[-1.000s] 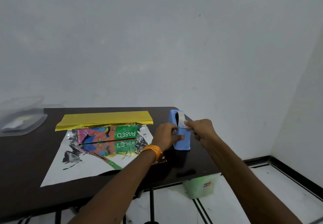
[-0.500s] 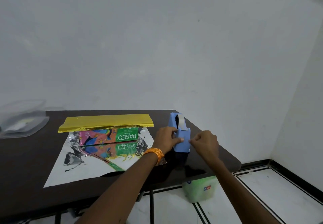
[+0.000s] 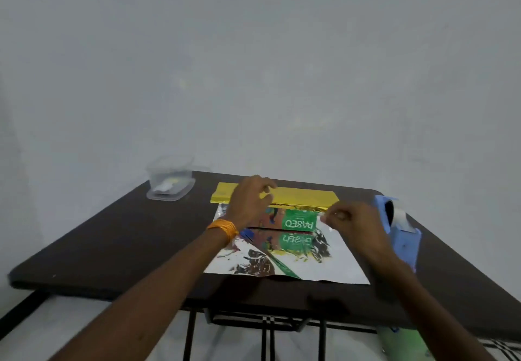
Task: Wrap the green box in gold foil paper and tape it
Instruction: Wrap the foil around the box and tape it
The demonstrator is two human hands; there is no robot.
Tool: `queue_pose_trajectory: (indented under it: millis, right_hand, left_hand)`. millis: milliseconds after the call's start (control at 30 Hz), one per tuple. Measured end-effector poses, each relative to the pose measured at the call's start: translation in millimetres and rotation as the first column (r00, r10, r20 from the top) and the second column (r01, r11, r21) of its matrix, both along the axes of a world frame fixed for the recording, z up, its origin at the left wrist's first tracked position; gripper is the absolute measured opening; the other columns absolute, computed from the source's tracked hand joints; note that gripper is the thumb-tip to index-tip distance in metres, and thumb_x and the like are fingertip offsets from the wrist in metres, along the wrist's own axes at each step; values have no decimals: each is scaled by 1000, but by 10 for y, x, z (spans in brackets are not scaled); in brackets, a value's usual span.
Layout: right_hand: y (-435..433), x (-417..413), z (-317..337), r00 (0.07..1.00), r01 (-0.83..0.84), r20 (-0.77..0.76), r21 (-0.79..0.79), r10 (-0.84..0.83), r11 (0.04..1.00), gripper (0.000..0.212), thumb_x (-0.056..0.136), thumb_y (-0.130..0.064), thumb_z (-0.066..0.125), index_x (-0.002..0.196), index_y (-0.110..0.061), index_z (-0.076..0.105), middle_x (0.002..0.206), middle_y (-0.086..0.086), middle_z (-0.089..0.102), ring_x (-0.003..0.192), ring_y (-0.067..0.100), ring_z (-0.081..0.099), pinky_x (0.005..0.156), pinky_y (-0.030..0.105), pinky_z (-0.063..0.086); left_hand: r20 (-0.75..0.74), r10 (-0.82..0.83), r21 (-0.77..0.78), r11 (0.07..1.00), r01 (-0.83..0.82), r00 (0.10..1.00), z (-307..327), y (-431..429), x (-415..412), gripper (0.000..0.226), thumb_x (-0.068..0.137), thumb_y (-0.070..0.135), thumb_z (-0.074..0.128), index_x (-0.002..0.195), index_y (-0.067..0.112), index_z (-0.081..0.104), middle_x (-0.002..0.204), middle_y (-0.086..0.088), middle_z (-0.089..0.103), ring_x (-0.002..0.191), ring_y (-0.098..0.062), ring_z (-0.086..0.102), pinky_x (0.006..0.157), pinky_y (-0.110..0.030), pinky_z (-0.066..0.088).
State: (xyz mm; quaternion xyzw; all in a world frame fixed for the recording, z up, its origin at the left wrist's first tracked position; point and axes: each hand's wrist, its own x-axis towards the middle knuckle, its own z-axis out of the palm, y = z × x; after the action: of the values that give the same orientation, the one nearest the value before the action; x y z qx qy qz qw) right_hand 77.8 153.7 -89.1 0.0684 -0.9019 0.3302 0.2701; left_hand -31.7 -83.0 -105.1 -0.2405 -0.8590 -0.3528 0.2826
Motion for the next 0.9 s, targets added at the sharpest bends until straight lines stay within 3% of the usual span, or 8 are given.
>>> queue_pose_trajectory:
  millis: [133, 300, 400, 467, 633, 900]
  right_hand:
    - [-600, -279, -12, 988, -151, -29, 27, 152, 988, 7, 84, -16, 76, 77, -18, 77, 53, -11, 58, 55, 2, 54, 54, 20, 37]
    - [-1036, -584, -80, 982, -174, -53, 100, 180, 980, 9, 85, -14, 72, 89, -20, 77, 64, -13, 61, 63, 3, 56, 64, 28, 47]
    - [-1154, -682, -115, 974, -223, -21, 113, 226, 968, 37, 85, -19, 76, 120, -27, 67, 67, -14, 61, 65, 0, 56, 69, 28, 49]
    - [-1200, -751, -145, 969, -239, -32, 151, 246, 959, 49, 85, -18, 76, 130, -30, 59, 70, -11, 64, 68, 2, 58, 71, 30, 52]
    - [-1306, -884, -219, 956, -261, -62, 268, 287, 927, 58, 88, -20, 74, 140, -30, 50, 78, -7, 65, 76, 14, 58, 73, 39, 53]
    - [-1419, -1049, -283, 959, -255, -33, 332, 281, 908, 61, 90, -28, 71, 145, -31, 43, 90, -3, 67, 86, 17, 59, 75, 37, 52]
  left_hand:
    - [19, 28, -73, 997, -26, 999, -63, -615, -197, 27, 85, 21, 74, 112, 20, 70, 100, -2, 64, 93, -16, 54, 83, -35, 46]
    - [40, -37, -88, 995, 40, 999, -202, -704, -274, 22, 84, 20, 76, 106, 19, 73, 100, -1, 64, 86, -16, 62, 76, -32, 53]
    - [52, -55, -26, 998, 57, 997, -287, -713, -345, 22, 83, 18, 78, 104, 21, 73, 100, 2, 64, 84, -13, 62, 74, -26, 53]
    - [58, -75, 24, 997, 74, 995, -327, -721, -370, 23, 81, 16, 80, 103, 20, 74, 100, 2, 64, 83, -12, 63, 72, -23, 54]
    - [56, -104, 113, 989, 97, 993, -383, -723, -384, 26, 78, 15, 82, 102, 19, 75, 99, 3, 65, 80, -9, 63, 70, -17, 53]
    - [49, -149, 142, 980, 141, 988, -405, -763, -414, 25, 78, 16, 82, 102, 16, 75, 103, 0, 66, 85, -15, 65, 76, -30, 57]
